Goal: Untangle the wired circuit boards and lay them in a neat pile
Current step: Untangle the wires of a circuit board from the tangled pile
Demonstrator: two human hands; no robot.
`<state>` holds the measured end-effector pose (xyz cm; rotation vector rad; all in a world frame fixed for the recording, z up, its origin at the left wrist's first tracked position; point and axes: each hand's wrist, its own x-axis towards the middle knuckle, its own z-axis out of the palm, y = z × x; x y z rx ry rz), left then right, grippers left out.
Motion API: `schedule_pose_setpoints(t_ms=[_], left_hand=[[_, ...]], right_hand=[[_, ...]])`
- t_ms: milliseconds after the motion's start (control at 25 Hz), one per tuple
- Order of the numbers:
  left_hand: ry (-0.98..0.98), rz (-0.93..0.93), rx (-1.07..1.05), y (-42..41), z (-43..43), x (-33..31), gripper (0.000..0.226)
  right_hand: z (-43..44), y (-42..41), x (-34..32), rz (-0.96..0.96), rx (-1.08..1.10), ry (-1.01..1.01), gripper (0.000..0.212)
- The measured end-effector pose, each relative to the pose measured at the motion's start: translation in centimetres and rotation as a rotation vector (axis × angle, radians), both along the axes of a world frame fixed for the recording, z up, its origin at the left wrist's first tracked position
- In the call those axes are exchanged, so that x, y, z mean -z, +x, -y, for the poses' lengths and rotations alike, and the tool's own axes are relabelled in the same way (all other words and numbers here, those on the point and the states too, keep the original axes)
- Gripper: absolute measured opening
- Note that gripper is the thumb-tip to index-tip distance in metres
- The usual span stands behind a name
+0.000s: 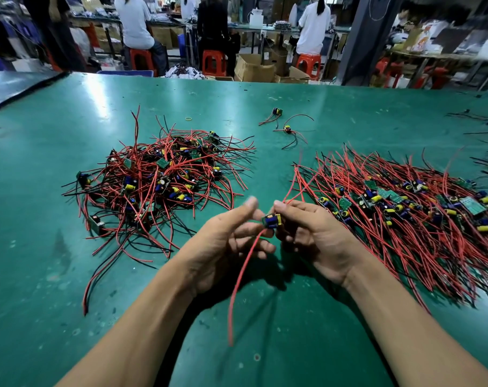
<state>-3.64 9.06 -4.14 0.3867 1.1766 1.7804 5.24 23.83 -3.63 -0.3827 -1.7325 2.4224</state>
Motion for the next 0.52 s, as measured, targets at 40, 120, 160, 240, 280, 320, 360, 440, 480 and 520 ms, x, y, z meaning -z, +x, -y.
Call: schedule_pose_setpoints(t_ms=[40, 120, 160, 240, 280, 320, 360, 440, 480, 520], left_hand=[[0.009, -0.028, 0.012, 0.18, -0.04, 0.19, 0.033], [0.008, -0.058, 0.017, 0.48, -0.06, 0.26, 0.019], [0.006, -0.069, 0.016, 0.49, -0.08, 0.41, 0.015], [0.003, -0.093, 0.026, 0.32, -0.03, 0.66, 0.016], [0.003, -0.104, 0.035, 0.24, -0.03, 0.75, 0.019], [0.006, -0.108, 0.044, 0.22, -0.04, 0.81, 0.022], [0.013, -0.113, 0.055, 0.2, -0.04, 0.91, 0.023], [0.011, -0.129, 0.063, 0.31, -0.03, 0.79, 0.022], [0.003, -0.139, 0.055, 0.39, -0.04, 0.7, 0.022], [-0.007, -0.151, 0.042, 0.4, -0.1, 0.74, 0.021]], right_hand=[[0.01, -0.03, 0.1, 0.007, 0.001, 0.005, 0.017], [-0.01, -0.1, 0.25, 0.006, 0.003, -0.014, 0.017], [0.01, -0.11, 0.24, 0.001, 0.004, -0.035, 0.016], [0.06, -0.1, 0.11, -0.008, 0.007, -0.084, 0.01], [0.08, -0.07, 0.04, -0.007, 0.013, -0.104, 0.007], [0.14, -0.05, 0.01, -0.004, 0.022, -0.116, 0.006], [0.21, -0.05, 0.01, 0.0, 0.035, -0.118, 0.006], [0.45, -0.14, 0.19, 0.016, 0.062, -0.071, 0.013], [0.57, -0.17, 0.31, 0.027, 0.069, -0.034, 0.016], [0.67, -0.19, 0.42, 0.033, 0.069, -0.009, 0.017]])
